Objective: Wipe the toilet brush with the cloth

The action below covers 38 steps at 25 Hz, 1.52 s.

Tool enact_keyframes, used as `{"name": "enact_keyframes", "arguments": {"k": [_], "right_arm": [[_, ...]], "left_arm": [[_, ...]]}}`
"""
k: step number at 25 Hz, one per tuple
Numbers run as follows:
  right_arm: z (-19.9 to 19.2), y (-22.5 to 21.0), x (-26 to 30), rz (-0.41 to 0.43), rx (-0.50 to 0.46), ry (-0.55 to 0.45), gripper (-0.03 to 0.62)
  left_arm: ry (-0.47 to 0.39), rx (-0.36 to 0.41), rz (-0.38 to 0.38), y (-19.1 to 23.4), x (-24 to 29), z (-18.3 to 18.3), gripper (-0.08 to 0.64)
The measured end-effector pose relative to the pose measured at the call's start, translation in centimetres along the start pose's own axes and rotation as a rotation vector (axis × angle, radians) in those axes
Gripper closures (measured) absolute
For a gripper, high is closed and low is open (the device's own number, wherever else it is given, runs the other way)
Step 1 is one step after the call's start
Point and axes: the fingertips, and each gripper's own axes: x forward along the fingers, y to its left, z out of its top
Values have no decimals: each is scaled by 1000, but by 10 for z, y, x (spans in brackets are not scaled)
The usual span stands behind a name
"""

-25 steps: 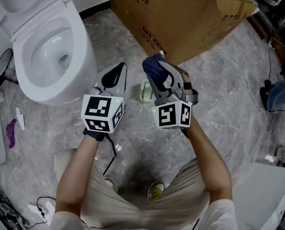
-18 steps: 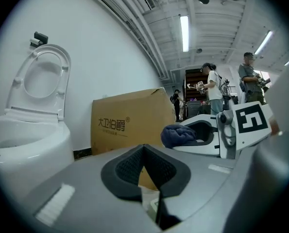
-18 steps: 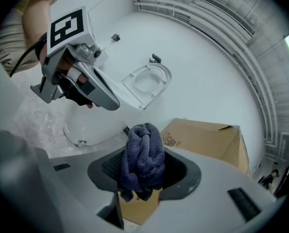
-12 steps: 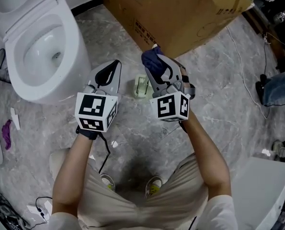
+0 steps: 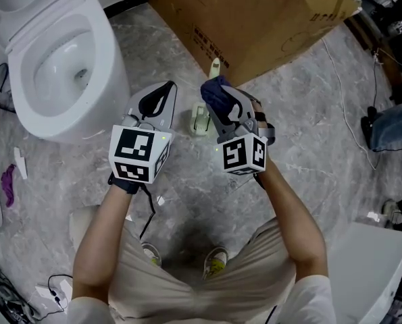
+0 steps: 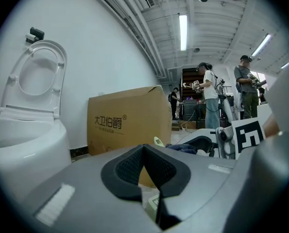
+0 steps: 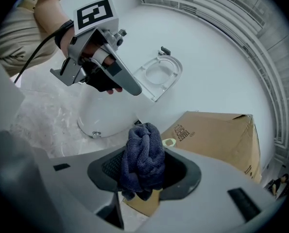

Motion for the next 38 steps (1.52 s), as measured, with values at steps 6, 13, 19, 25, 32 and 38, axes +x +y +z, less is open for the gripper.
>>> {"name": "enact_keyframes", "arguments": {"k": [6,13,19,25,32,38], "right_arm": [[-12,13,5,33,-15,25,414],[-27,26,7,74,-19,63,414],[-39,38,9,105,-30,96,414],[-52,47,12,133,-36,126,414],[-67,65,17,178,-50,165,414],[-79,81,24,214,-76,197,414]], "left_arm": [[10,1,3,3,1,-3,558],[8,8,8,2,2,-3,558],[13,7,2,-1,3,-4,558],[16,9,3,-1,4,-4,558],[26,15,5,0,4,-7,558],[31,21,9,2,2,-8,558]]}}
